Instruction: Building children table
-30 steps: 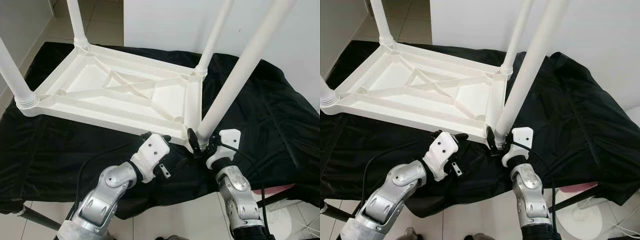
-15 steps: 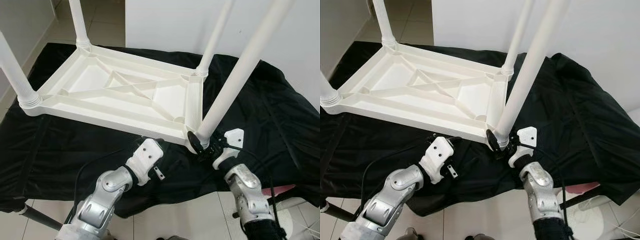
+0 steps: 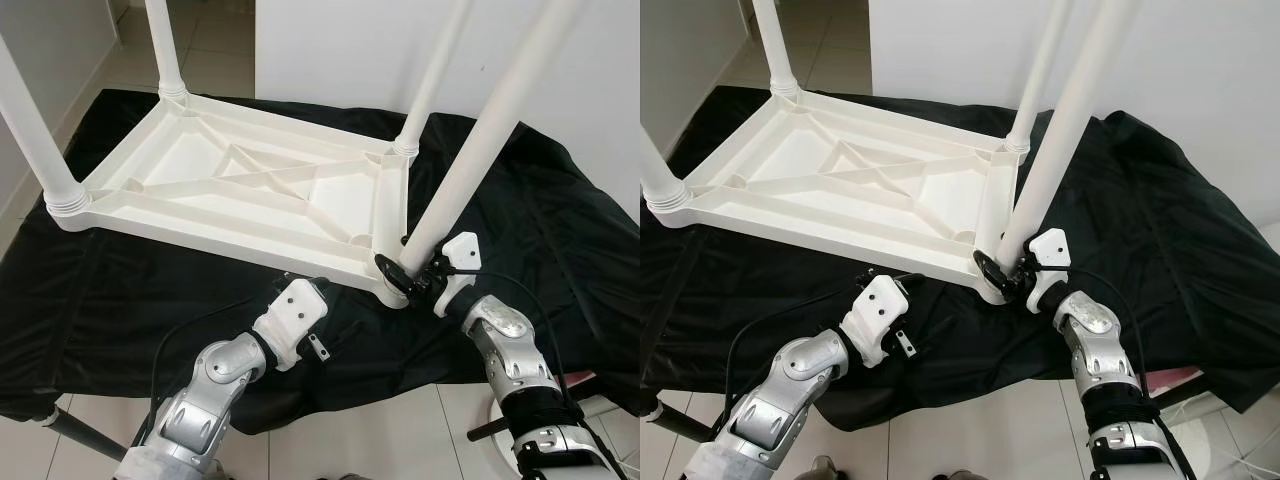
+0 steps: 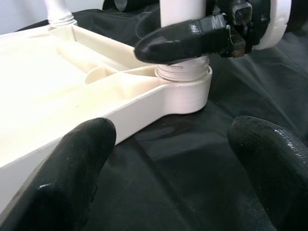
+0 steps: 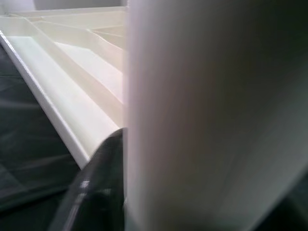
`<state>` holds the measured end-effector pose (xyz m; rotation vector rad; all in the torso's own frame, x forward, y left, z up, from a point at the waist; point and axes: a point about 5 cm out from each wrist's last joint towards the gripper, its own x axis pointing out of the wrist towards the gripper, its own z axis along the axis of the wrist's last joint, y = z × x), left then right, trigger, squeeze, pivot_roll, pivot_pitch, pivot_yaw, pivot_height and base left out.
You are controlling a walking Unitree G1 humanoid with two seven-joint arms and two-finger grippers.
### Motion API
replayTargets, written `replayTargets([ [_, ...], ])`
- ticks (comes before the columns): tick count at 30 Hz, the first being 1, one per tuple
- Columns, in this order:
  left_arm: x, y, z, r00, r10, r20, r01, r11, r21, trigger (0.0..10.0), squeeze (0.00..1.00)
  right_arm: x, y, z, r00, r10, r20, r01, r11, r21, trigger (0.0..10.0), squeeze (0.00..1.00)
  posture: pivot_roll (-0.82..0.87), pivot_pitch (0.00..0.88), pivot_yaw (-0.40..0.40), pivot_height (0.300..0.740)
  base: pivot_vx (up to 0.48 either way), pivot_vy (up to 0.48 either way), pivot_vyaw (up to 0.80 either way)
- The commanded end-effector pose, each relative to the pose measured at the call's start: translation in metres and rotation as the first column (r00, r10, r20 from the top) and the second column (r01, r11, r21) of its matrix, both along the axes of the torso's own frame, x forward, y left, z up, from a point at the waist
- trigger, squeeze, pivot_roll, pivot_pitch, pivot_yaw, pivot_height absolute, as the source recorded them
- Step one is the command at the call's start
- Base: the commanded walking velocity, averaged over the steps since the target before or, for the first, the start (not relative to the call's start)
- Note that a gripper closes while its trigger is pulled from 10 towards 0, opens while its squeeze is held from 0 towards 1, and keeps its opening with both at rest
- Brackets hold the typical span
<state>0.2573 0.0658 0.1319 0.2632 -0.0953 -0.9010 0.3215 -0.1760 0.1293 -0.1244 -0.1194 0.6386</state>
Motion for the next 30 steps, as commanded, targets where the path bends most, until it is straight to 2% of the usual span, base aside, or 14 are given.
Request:
replayTargets([
  [1, 0.001, 0.0, -0.002, 0.998, 0.059, 0.008, -0.059, 0.998, -0.008, 10.0, 0.0, 0.0, -0.004, -0.004, 1.0, 0.01, -0.012, -0.01, 0.999, -0.039, 0.0, 0.0, 0.04, 0.043, -0.125, 0.74, 0.0, 0.0, 0.0],
  [10, -0.002, 0.002, -0.004, 0.998, 0.068, 0.008, -0.068, 0.998, -0.006, 10.0, 0.0, -0.002, -0.009, -0.014, 0.999, -0.002, -0.034, 0.001, 0.999, -0.035, 0.0, 0.0, 0.05, 0.051, -0.126, 0.74, 0.0, 0.0, 0.0],
  [11, -0.002, 0.002, -0.005, 0.998, 0.068, 0.007, -0.068, 0.998, -0.005, 10.0, 0.0, -0.004, -0.009, -0.016, 0.999, -0.015, -0.042, 0.013, 0.999, -0.035, 10.0, 0.0, 0.05, 0.05, -0.127, 0.74, 0.0, 0.0, 0.0],
  [16, -0.003, 0.002, -0.005, 0.998, 0.067, 0.007, -0.067, 0.998, -0.004, 10.0, 0.0, -0.005, -0.009, -0.02, 0.996, -0.068, -0.062, 0.066, 0.997, -0.026, 10.0, 0.0, 0.05, 0.05, -0.125, 0.74, 0.0, 0.0, 0.0],
  [17, -0.003, 0.002, -0.005, 0.998, 0.066, 0.008, -0.066, 0.998, -0.003, 10.0, 0.0, -0.005, -0.009, -0.022, 0.988, -0.13, -0.084, 0.129, 0.991, -0.017, 10.0, 0.0, 0.04, 0.05, -0.122, 0.74, 0.0, 0.0, 0.0],
  [22, -0.003, 0.001, -0.005, 0.998, 0.064, 0.007, -0.064, 0.998, -0.003, 10.0, 0.0, -0.007, -0.005, -0.024, 0.97, -0.224, -0.094, 0.223, 0.975, -0.014, 10.0, 0.0, 0.04, 0.048, -0.12, 0.74, 0.0, 0.0, 0.0],
  [26, -0.003, 0.0, -0.005, 0.999, 0.054, 0.006, -0.054, 0.999, -0.003, 10.0, 0.0, -0.011, 0.004, -0.019, 0.916, -0.388, -0.105, 0.396, 0.916, 0.066, 10.0, 0.0, 0.02, 0.047, -0.108, 0.74, 0.0, 0.0, 0.0],
  [30, -0.002, -0.003, -0.004, 0.999, 0.045, 0.009, -0.045, 0.999, -0.006, 10.0, 0.0, -0.015, 0.02, -0.017, 0.895, -0.435, -0.097, 0.444, 0.89, 0.105, 10.0, 0.0, 0.02, 0.049, -0.106, 0.74, 0.0, 0.0, 0.0],
])
